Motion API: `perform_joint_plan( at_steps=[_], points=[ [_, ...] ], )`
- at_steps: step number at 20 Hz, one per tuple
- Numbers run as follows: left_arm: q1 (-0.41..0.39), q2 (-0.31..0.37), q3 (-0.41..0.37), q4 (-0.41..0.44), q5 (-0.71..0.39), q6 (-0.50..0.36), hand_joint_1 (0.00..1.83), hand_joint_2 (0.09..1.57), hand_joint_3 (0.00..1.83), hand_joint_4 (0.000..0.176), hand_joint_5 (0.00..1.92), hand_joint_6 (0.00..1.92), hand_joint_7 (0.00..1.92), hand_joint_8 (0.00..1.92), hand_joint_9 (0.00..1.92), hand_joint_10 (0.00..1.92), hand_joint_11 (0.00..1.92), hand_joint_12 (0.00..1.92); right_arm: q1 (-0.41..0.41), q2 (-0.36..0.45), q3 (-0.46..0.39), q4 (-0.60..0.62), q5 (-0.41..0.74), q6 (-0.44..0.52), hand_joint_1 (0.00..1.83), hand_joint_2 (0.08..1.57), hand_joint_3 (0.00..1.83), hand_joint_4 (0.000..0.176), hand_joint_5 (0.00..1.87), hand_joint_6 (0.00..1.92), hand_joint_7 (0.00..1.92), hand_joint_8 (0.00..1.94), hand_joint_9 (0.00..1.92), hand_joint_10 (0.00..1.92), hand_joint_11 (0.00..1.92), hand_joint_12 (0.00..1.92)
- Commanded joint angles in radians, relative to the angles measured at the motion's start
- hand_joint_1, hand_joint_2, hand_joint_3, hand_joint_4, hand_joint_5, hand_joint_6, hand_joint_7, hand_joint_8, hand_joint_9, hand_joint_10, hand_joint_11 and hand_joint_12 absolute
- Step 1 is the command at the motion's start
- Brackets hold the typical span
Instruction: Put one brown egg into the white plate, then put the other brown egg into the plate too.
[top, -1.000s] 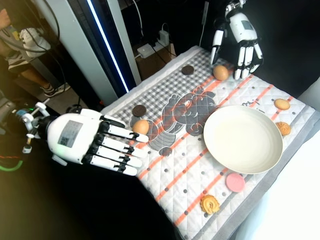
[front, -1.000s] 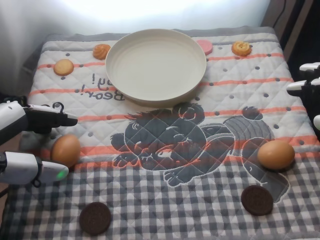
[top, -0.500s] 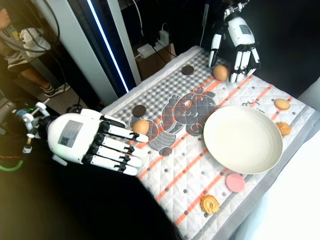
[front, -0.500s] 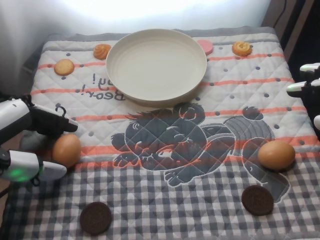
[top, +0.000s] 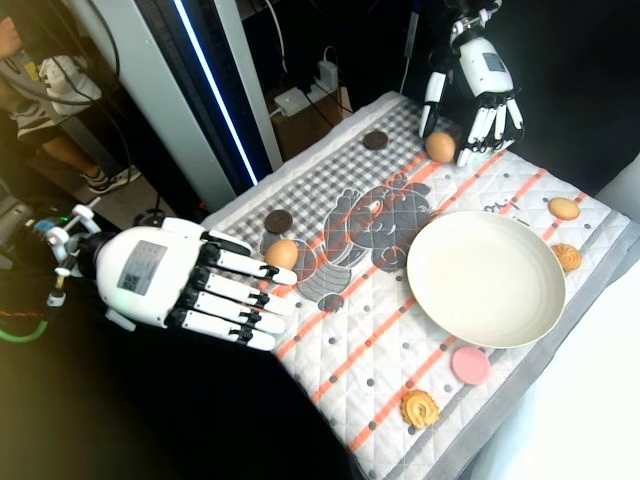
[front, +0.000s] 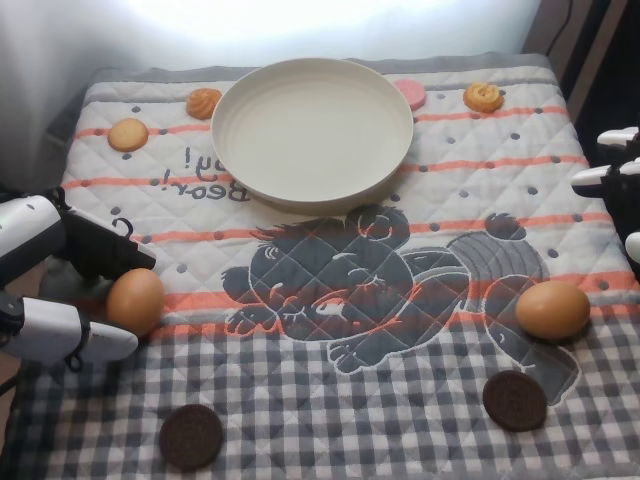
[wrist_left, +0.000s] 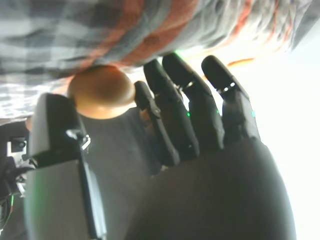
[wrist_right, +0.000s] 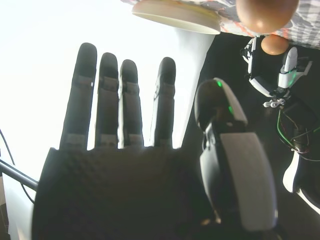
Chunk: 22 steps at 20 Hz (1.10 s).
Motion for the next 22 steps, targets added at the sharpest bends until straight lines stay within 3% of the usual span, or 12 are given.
perform_joint_plan(
  at_steps=[1,5,6,9,11,12,13,14,16,20,22],
  points=[
    [0.001,-0.009,0.002,0.013,-0.036,0.003,1.02,0.95,0.0,0.058,0.94,0.0,0.93,0.04,0.45,1.07,0.04,1.29,0.002,0.0,0.004,0.022,0.12,0.006,0.33,1.37,0.0,0.162,0.53,0.0,0.33,0.0,0.38,0.0,0.35,0.28],
    [0.0,-0.009,-0.001,0.013,-0.044,0.003,1.01,0.96,0.0,0.051,0.94,0.0,0.93,0.05,0.47,1.05,0.04,1.27,0.002,-0.001,0.004,0.022,0.12,0.006,0.36,1.37,0.0,0.142,0.54,0.0,0.33,0.0,0.38,0.0,0.35,0.27],
    [-0.001,-0.009,-0.002,0.013,-0.047,0.003,1.0,0.95,0.0,0.059,0.95,0.0,0.93,0.05,0.46,1.05,0.04,1.26,0.002,-0.001,0.004,0.022,0.12,0.006,0.36,1.37,0.0,0.147,0.54,0.0,0.33,0.0,0.38,0.0,0.35,0.27],
    [-0.003,-0.003,-0.011,0.014,-0.068,0.003,0.99,0.97,0.0,0.054,0.94,0.0,0.92,0.04,0.45,1.04,0.01,1.25,0.002,-0.002,0.005,0.022,0.12,0.006,0.34,1.38,0.0,0.147,0.54,0.0,0.33,0.0,0.38,0.0,0.35,0.26],
    [-0.003,0.003,-0.019,0.028,-0.086,-0.017,0.99,0.97,0.0,0.029,0.98,0.01,0.95,0.06,0.48,1.0,0.01,1.25,0.002,-0.002,0.005,0.023,0.12,0.006,0.35,1.38,0.0,0.147,0.54,0.0,0.33,0.0,0.38,0.0,0.34,0.26],
    [-0.002,0.007,-0.02,0.05,-0.098,-0.07,1.03,1.04,0.01,0.147,1.05,0.67,1.02,0.13,0.54,1.03,0.04,1.36,0.001,-0.002,0.005,0.023,0.12,0.006,0.33,1.38,0.0,0.148,0.54,0.0,0.33,0.0,0.38,0.0,0.35,0.25],
    [-0.001,0.01,-0.019,0.061,-0.104,-0.095,1.03,1.08,0.0,0.168,1.01,0.89,1.03,0.34,0.59,1.1,0.09,1.44,0.001,-0.002,0.005,0.023,0.12,0.006,0.33,1.38,0.0,0.149,0.54,0.0,0.34,0.0,0.38,0.0,0.35,0.25],
    [0.0,0.014,-0.02,0.074,-0.116,-0.121,1.2,1.1,0.0,0.0,0.98,0.85,1.04,0.94,0.66,1.2,0.22,1.52,0.001,-0.002,0.005,0.023,0.12,0.006,0.34,1.38,0.0,0.147,0.54,0.0,0.34,0.0,0.39,0.0,0.35,0.25],
    [-0.005,0.018,-0.03,0.091,-0.138,-0.123,1.23,1.1,0.0,0.0,1.02,0.81,1.01,1.11,0.71,1.34,0.39,1.62,0.001,-0.003,0.006,0.024,0.12,0.006,0.35,1.38,0.0,0.152,0.53,0.0,0.33,0.0,0.38,0.0,0.34,0.24],
    [-0.026,0.026,-0.044,0.124,-0.178,-0.123,1.26,1.06,0.0,0.0,1.12,0.6,1.08,1.04,0.81,1.36,0.51,1.7,0.001,-0.006,0.008,0.024,0.12,0.006,0.34,1.38,0.0,0.154,0.53,0.0,0.34,0.0,0.38,0.0,0.35,0.24],
    [-0.036,0.024,-0.041,0.126,-0.181,-0.123,1.27,1.06,0.0,0.0,1.14,0.57,1.08,1.04,0.82,1.37,0.5,1.72,0.001,-0.009,0.01,0.024,0.119,0.006,0.36,1.38,0.0,0.141,0.54,0.0,0.34,0.0,0.38,0.0,0.34,0.23]
  ],
)
